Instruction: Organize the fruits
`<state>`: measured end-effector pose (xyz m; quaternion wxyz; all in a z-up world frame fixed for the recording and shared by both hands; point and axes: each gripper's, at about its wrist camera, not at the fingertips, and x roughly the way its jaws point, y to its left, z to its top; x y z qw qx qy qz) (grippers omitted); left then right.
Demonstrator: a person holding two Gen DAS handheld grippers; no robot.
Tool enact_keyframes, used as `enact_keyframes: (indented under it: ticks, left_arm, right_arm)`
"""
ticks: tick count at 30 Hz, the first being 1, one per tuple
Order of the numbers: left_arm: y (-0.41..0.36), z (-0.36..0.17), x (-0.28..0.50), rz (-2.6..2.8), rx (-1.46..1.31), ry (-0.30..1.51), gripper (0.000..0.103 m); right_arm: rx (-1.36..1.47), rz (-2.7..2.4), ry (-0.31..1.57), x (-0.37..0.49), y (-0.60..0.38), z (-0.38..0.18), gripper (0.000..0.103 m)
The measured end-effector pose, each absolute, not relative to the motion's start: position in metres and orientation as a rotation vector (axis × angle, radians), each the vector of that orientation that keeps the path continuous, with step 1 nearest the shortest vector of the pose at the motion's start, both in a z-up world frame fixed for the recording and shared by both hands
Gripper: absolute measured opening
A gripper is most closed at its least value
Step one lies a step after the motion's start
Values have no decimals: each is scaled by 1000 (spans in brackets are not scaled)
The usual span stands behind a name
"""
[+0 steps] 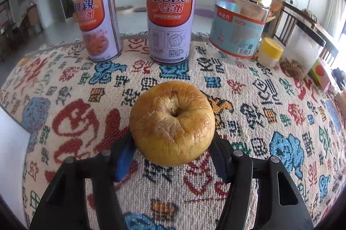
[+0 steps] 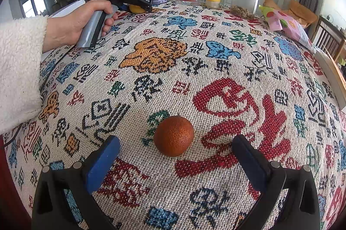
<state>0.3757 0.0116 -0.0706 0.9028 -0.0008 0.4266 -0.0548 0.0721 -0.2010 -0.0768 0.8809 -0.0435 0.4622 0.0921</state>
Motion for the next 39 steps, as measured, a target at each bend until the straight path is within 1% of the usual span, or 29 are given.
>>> enact_keyframes:
  ticks: [2,6,9,12,15,18,19,20,21,22,23,26,33,36,37,39]
  left_arm:
    - [21,-66,343,-123,-19,898,64]
    - [29,-50,255,-196,-21,928,64]
    - [25,-45,189,-252,-6,941,64]
    - [19,-45,141,-282,-20,978,64]
    - [7,-58,108,-273,8,980,65]
    - [2,-63,90,-235,42,930,66]
    - [1,-64,90,-227,51,919,69]
    - [1,-64,88,-222,56,911,80]
    - [0,-65,92,-206,64,910,86]
    - [1,-68,96,-184,74,910,97]
    - [3,-73,101,-170,74,939,100]
    - [2,-74,104,-173,82,937,103]
    - [2,-75,104,-177,81,937,103]
    - [2,-75,104,-177,81,937,103]
    - [2,-75,104,-177,81,937,103]
    - [2,-75,105,-177,81,937,103]
  right_arm:
    - [-23,223,947,72,-210,-74,103]
    - [270,356,909,69,-251,-69,103]
    - [397,389,903,65,-271,-60,103]
    - [373,320,902,56,-274,-50,103]
    - [207,236,953,43,-249,-50,103]
    - [9,161,966,26,-216,-59,103]
    - [-32,152,973,23,-208,-64,103]
    - [-68,144,982,20,-202,-70,103]
    - [-100,134,992,19,-197,-75,103]
    - [-122,132,968,16,-196,-75,103]
    - [-128,134,972,16,-196,-76,103]
    - [-101,142,975,18,-200,-78,103]
    - [-100,170,975,21,-206,-75,103]
    - [-13,232,954,25,-222,-67,102]
    - [33,240,942,25,-231,-62,101]
    - [114,262,914,27,-248,-54,95]
